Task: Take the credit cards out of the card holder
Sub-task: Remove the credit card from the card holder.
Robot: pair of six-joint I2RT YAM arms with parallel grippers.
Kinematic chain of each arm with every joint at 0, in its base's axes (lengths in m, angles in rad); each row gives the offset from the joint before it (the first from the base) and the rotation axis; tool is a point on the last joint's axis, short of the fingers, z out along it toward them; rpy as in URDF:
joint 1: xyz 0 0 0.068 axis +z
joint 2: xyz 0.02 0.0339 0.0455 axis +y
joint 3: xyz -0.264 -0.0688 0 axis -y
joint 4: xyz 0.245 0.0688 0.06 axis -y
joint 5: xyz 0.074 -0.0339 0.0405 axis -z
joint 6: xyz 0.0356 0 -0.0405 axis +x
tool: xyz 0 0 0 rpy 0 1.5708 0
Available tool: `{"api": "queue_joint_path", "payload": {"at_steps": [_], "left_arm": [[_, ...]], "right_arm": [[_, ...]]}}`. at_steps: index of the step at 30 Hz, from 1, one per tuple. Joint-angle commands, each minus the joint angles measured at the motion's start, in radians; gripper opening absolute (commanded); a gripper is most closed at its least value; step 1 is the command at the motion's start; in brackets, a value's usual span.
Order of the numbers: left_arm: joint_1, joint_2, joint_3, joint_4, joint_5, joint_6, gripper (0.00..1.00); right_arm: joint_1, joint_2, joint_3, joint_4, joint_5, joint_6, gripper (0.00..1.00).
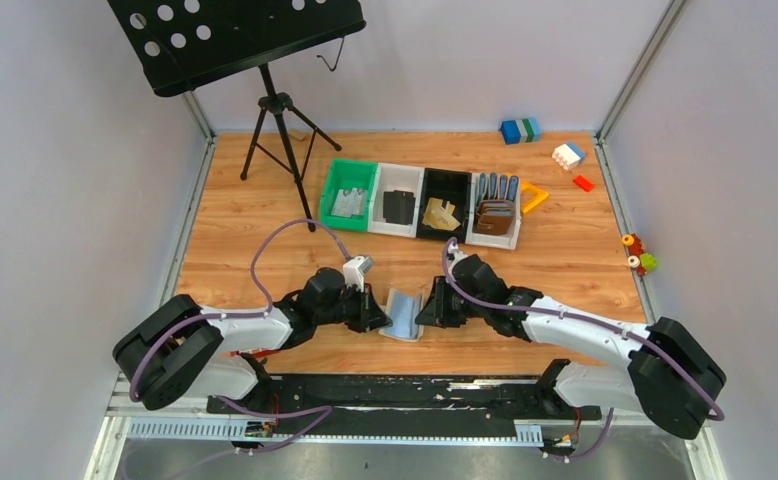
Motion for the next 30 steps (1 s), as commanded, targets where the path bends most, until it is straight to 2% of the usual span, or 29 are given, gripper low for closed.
{"api": "queue_joint_path", "payload": {"at_steps": [1, 7, 14, 20, 27, 30], "left_arm": [[-0.016, -0.031, 0.051, -0.015, 0.008, 0.021, 0.0], [-0.023, -0.029, 0.062, -0.031, 0.005, 0.027, 0.0], [-0.026, -0.046, 0.071, -0.064, -0.002, 0.033, 0.0], [-0.028, -0.068, 0.075, -0.096, -0.016, 0.043, 0.0], [-0.035, -0.08, 0.082, -0.113, -0.017, 0.046, 0.0], [-0.035, -0.08, 0.082, -0.118, -0.02, 0.048, 0.0]], "right_arm": [[0.011, 0.025, 0.039, -0.043, 0.05, -0.027, 0.16], [0.024, 0.033, 0.041, 0.002, 0.028, -0.022, 0.26], [0.025, 0.036, 0.063, -0.057, 0.071, -0.033, 0.41], [0.025, 0.009, 0.053, -0.067, 0.086, -0.029, 0.45], [0.025, 0.023, 0.062, -0.084, 0.101, -0.026, 0.58], [0.025, 0.02, 0.06, -0.078, 0.097, -0.025, 0.59]]}}
